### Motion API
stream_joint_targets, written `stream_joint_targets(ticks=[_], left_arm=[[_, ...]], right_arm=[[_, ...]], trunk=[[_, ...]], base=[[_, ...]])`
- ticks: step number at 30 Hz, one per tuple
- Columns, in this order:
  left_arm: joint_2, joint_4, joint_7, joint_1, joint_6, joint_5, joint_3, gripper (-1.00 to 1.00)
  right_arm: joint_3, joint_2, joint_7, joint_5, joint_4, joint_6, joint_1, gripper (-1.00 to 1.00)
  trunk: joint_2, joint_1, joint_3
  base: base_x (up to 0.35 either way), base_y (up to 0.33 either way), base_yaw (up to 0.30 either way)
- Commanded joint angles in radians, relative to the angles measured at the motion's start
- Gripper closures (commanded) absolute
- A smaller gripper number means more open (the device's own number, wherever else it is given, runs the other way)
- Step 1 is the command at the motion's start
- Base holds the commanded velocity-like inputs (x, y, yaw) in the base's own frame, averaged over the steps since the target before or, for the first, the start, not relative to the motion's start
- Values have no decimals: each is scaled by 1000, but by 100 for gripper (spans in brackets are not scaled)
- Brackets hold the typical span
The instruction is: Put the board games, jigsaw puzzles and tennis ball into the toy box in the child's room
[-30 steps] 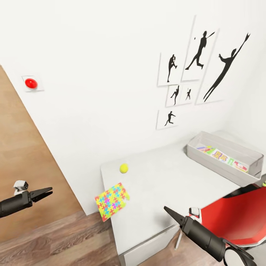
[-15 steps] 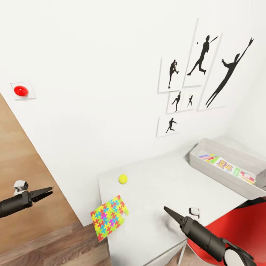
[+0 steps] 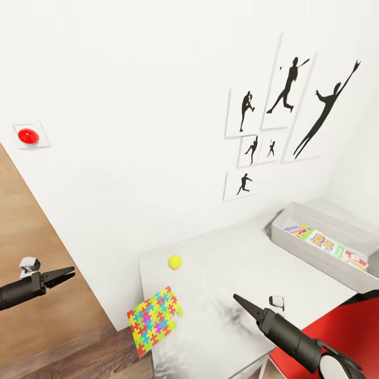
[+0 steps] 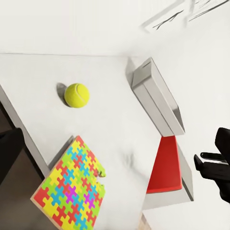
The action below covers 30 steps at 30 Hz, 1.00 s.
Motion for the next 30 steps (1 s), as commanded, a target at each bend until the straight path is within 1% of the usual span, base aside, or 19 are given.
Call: stream_joint_targets(ticks=[1,5,12,15,19,20,22,30], left_arm=[[0,0,-1,-1,10,3,0,-100],[0,1,1,-1,12,3,0,-100],[0,7,7,-1,24,6,-7,-100],[0,36,13,-1,26,6,-6,-100],[0,84,33,-1,26,6,-11,-100],[-1,101,52,-1,26,6,-21,-100],[-1,114,68,-1,25,7,-30,-100],[0,130,90,-3,26,7,-42,-100]], right_arm=[[-1,0,-1,-6,-1,7,0,-100],[-2,0,-1,-6,-1,7,0,-100],[-4,0,-7,-4,1,5,0,-100],[-10,-1,-3,-5,1,6,0,-100],[-14,-5,-1,-6,1,7,0,-100],[-18,-9,-3,-7,1,8,0,-100],[-18,-11,-3,-7,0,9,0,-100],[-19,-11,-3,-7,-1,10,0,-100]], trunk=[[-2,1,-1],[-2,1,-1],[-51,27,-22],[-72,39,-32],[-100,54,-44],[-107,58,-47],[-121,66,-54],[-177,96,-79]], base=[[3,0,0],[1,0,0],[0,0,0],[0,0,0],[0,0,0],[0,0,0],[0,0,0],[0,0,0]])
